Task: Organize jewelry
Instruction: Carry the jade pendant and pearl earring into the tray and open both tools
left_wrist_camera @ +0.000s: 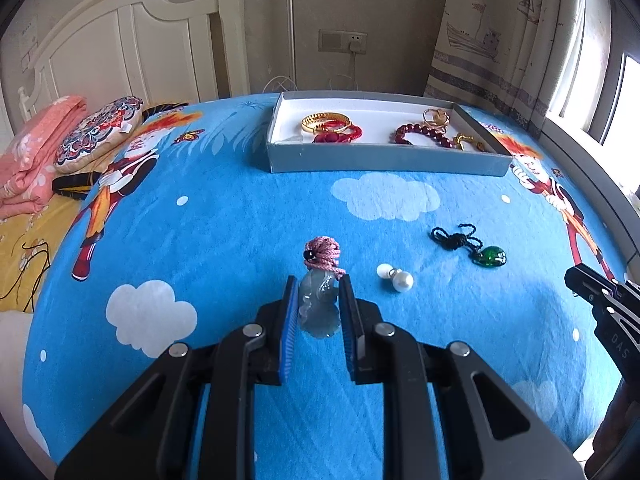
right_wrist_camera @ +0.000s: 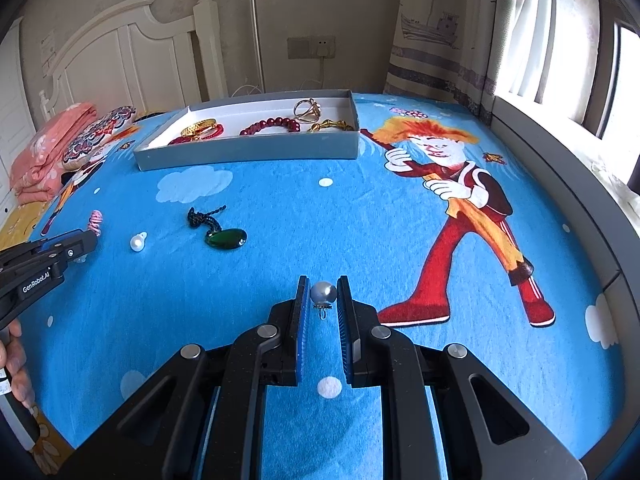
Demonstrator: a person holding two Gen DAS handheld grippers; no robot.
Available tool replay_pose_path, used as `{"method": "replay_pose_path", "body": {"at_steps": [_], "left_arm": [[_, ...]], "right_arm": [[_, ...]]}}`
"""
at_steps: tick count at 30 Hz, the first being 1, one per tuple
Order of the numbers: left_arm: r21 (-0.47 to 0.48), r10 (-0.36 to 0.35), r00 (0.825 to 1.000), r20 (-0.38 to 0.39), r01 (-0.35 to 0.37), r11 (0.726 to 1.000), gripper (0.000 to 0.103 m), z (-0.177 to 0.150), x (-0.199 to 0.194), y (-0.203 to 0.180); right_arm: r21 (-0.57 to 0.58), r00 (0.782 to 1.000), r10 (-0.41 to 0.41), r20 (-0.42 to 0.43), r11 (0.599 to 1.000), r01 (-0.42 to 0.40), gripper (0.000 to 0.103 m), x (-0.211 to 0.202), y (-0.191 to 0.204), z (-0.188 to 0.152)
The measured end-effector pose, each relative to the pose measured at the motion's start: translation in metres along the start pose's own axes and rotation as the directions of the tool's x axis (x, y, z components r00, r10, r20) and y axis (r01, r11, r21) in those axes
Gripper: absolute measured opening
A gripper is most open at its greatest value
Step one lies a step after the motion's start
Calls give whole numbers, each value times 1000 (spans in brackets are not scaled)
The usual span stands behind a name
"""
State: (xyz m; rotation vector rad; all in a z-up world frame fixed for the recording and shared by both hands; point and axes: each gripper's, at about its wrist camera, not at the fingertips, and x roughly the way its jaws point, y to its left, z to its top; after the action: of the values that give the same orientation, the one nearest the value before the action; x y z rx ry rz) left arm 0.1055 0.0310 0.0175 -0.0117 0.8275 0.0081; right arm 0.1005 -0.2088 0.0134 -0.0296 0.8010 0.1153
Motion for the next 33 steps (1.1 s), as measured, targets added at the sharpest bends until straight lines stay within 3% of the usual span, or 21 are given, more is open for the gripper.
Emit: {"method": "replay_pose_path", "body": {"at_steps": [13, 33], "left_arm": [[5, -5, 1000, 25, 5, 1000, 20, 18, 6, -3], [23, -14, 999, 53, 13, 1000, 20, 83, 44, -2]], "right_arm": [[23, 1000, -13, 21, 1000, 12, 15, 11, 1, 27], [44, 999, -16, 42, 999, 15, 15, 48, 2, 88]]}}
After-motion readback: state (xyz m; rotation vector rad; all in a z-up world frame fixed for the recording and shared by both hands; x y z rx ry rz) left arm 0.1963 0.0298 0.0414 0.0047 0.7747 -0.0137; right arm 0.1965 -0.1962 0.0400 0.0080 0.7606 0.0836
